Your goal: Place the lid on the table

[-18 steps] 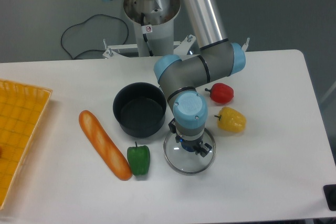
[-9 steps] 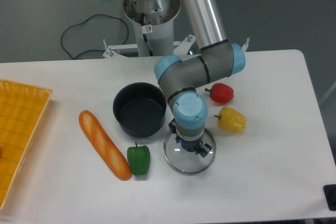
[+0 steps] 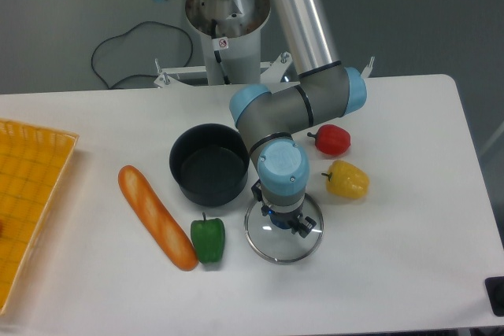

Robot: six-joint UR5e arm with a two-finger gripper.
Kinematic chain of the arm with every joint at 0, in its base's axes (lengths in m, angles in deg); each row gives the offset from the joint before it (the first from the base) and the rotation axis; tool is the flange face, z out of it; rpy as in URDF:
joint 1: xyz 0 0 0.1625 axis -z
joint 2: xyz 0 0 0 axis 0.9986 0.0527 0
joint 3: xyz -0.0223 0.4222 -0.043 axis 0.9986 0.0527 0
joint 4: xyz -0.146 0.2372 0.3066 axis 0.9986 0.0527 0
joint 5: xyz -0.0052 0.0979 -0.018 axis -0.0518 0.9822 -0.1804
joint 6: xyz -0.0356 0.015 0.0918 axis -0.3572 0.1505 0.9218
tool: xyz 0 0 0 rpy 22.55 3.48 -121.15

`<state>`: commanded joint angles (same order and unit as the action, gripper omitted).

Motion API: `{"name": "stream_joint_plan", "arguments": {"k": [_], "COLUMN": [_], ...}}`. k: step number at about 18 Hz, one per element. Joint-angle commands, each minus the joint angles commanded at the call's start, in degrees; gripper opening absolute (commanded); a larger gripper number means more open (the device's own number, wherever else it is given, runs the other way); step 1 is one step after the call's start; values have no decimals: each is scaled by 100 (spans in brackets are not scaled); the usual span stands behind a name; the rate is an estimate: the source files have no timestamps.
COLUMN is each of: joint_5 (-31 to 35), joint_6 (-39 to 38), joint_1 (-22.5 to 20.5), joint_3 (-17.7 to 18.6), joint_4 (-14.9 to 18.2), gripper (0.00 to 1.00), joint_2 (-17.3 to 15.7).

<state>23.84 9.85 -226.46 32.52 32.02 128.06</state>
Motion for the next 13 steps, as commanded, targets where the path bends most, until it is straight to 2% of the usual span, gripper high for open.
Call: {"name": "stream_joint_plan", "arguments": {"k": [5, 10, 13], "joint_5": [0, -9, -26], "joint_6": [0, 35, 26], "joint_1": [0, 9, 26], "joint_3": [-17, -289, -308], "joint_4": [9, 9, 9], "gripper": [100, 100, 100], "joint_2": [-35, -70, -140]}}
